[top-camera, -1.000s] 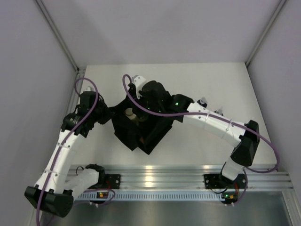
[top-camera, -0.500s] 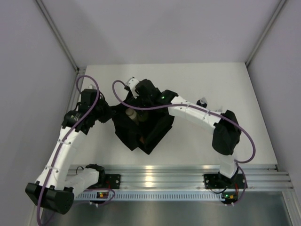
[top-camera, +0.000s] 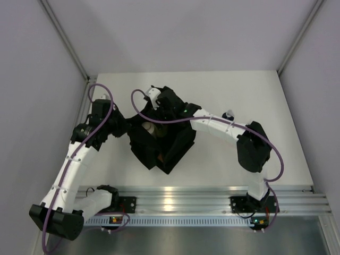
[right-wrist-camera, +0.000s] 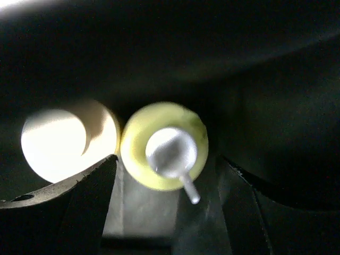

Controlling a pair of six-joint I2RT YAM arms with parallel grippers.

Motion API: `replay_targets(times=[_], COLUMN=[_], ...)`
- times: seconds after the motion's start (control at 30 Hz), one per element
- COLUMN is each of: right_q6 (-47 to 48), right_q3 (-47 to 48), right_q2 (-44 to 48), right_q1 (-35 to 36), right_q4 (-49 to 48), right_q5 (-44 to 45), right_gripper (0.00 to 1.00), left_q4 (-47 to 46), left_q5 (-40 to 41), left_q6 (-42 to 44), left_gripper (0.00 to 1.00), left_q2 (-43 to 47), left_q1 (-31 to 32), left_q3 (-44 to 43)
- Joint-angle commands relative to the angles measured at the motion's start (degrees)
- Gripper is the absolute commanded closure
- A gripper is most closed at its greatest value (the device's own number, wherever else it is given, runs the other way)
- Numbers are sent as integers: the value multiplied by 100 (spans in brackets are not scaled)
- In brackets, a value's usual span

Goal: Take the personal care products out of the canvas bag

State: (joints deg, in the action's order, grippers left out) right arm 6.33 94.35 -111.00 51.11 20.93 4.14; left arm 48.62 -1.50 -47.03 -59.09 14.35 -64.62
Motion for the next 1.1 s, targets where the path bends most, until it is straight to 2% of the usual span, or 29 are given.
replay_targets(times=[0.0,0.13,0.33,0.53,0.8,0.83,0.97,1.07], right_q6=[-369,-588,-756,-685,-887,-922,-975,-940], right_q3=[-240,-461,-347,-145,-277,-268,-162,-162], right_q2=[149,140,-27,-211,-387,-405,-475,-475], right_q1=[-295,-347,-356,-356,-348,-339,-286,-242], right_q4=[-712,-1160,-1135,-582,-502,-502,-493,-502], right_q5=[-379,-527,-467,-142,34,51,113,210], right_gripper=[28,29,31,34,38,40,57,63], left_q4=[69,60,60,51,42,42,25,25], left_q5=[88,360,334,343,264,273,290,247], left_q6=[9,-140,-263,-237,-254,-246,-202,-210], left_gripper=[100,100,100,100,100,100,100,100], left_q2=[161,266,310,328,372,389,469,469], left_q1=[6,6,6,6,6,6,6,6], left_q3=[-112,-112,-68,-59,327,388,529,573])
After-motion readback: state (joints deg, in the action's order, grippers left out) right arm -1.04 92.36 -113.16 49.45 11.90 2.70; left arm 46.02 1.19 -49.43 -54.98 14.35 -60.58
